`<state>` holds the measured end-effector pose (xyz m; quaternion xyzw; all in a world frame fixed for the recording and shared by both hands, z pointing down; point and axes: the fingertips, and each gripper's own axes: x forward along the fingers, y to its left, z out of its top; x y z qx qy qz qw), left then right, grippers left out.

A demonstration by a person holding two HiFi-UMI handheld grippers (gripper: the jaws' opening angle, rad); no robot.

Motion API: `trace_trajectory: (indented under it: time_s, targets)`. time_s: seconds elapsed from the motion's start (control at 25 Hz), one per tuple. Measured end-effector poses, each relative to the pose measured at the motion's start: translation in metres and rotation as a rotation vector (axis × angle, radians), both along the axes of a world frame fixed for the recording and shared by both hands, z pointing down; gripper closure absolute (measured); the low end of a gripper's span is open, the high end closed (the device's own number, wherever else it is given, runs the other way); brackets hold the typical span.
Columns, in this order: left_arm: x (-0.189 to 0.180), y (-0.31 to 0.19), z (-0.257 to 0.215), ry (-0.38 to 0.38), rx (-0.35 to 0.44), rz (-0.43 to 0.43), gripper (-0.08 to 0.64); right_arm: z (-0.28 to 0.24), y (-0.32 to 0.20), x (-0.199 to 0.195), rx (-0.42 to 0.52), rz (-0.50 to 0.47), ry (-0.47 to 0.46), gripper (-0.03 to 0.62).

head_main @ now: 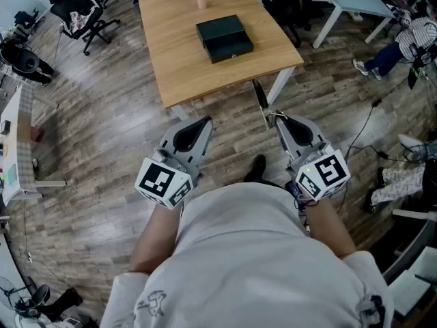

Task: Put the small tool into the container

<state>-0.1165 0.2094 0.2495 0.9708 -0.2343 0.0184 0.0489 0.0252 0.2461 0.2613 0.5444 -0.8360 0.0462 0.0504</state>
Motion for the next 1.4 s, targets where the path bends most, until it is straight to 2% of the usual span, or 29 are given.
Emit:
trace_trajectory:
  time_s: [0.48,0.84,1.4]
  targets:
    - [0.009,-0.014,0.001,-0.013,0.003,-0.032,0.554,0.001,-0.017,0.011,0.006,-0.026,0.001,0.581]
    - [0.031,-0.038,0.010,-0.036,-0.011,-0.075,0.554,0.007,-0.045,0.038,0.004,-0.066,-0.013,0.581]
    - [0.119,-0.093,0.025,-0.056,-0.037,-0.156,0.554,0.021,-0.110,0.134,-0.021,-0.140,-0.034,0.580]
